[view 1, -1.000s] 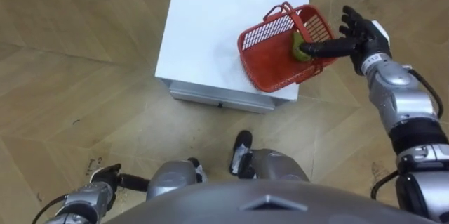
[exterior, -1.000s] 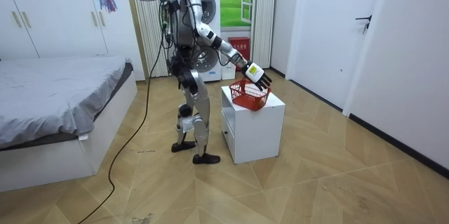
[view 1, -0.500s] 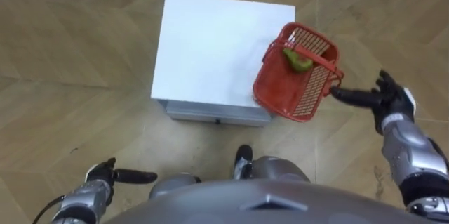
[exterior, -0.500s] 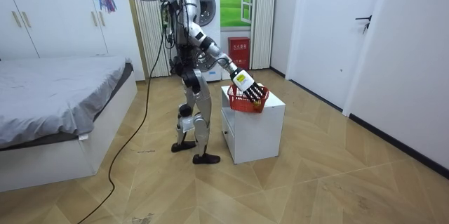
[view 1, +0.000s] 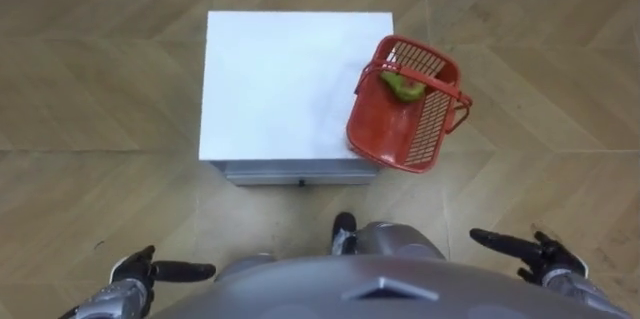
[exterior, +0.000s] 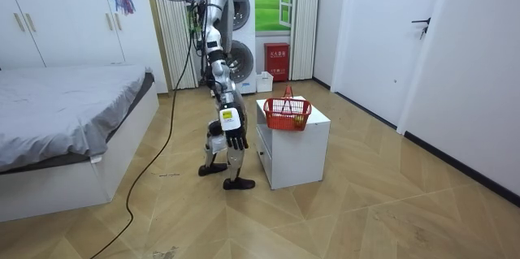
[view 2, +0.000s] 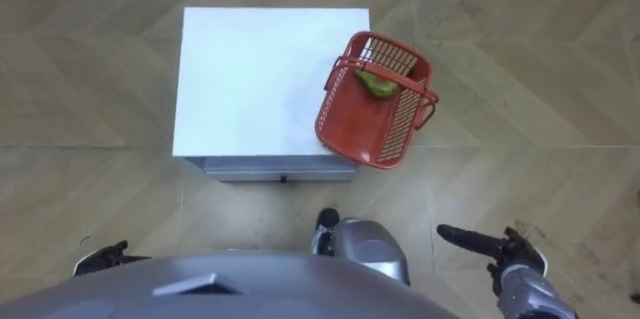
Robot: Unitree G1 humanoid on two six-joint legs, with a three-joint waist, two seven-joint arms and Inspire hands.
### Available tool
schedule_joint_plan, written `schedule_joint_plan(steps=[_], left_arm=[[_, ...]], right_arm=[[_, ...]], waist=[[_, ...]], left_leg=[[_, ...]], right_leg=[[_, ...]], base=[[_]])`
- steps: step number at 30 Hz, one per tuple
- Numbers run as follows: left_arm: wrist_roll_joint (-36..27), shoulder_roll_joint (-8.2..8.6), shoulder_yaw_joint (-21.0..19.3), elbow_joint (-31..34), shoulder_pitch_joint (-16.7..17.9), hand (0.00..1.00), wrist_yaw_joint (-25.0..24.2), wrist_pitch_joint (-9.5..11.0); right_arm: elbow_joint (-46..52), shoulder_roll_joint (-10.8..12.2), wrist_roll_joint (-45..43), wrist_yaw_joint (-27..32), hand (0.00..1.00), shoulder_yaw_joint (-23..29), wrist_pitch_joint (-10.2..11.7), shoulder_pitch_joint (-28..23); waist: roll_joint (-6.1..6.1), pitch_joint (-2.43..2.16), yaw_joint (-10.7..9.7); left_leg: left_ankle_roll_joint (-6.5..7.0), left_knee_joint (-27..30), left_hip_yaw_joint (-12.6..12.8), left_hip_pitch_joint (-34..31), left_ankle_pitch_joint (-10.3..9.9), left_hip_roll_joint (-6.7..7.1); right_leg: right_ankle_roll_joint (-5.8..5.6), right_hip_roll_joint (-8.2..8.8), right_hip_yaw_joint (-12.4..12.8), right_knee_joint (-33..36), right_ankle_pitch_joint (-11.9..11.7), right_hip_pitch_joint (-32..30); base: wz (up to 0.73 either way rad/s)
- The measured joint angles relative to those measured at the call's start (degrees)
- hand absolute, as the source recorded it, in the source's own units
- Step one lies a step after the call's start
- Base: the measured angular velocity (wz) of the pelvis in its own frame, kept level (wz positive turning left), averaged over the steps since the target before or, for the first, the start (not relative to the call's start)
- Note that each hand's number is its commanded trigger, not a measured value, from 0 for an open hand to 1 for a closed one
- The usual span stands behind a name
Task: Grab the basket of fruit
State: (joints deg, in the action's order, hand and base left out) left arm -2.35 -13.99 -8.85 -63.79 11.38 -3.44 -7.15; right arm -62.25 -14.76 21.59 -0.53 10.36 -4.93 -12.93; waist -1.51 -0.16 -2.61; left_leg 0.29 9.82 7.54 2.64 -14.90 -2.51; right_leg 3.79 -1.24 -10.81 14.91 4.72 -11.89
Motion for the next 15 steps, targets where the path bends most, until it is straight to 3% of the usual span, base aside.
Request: schedule_joint_plan(steps=[8,15], left_arm=[[1.95,0.06,-0.33,-1.51,0.83,0.0,0.09,0.01],[7.07,0.71,-0.34,-2.87,0.83,0.0,1.54,-1.57]], right_arm=[[-6.67,1.52,-9.74,-3.31,0.0,-0.11,-0.11,0.32],[-9.02,1.61,-22.93,-3.35,0.0,-0.71,-1.46,0.51]], waist=[[-1.03,0.35,1.36],[0.44,0.21,1.32]], left_leg=[[0.0,0.19,0.41,0.97,0.0,0.06],[0.06,-0.35,0.29,1.03,-0.13,-0.09]], right_leg=[[-0.16,-0.57,0.6,-0.93,0.1,0.99],[-0.2,-0.73,0.45,-0.95,-0.22,1.08]], base=[[-0.03],[0.0]])
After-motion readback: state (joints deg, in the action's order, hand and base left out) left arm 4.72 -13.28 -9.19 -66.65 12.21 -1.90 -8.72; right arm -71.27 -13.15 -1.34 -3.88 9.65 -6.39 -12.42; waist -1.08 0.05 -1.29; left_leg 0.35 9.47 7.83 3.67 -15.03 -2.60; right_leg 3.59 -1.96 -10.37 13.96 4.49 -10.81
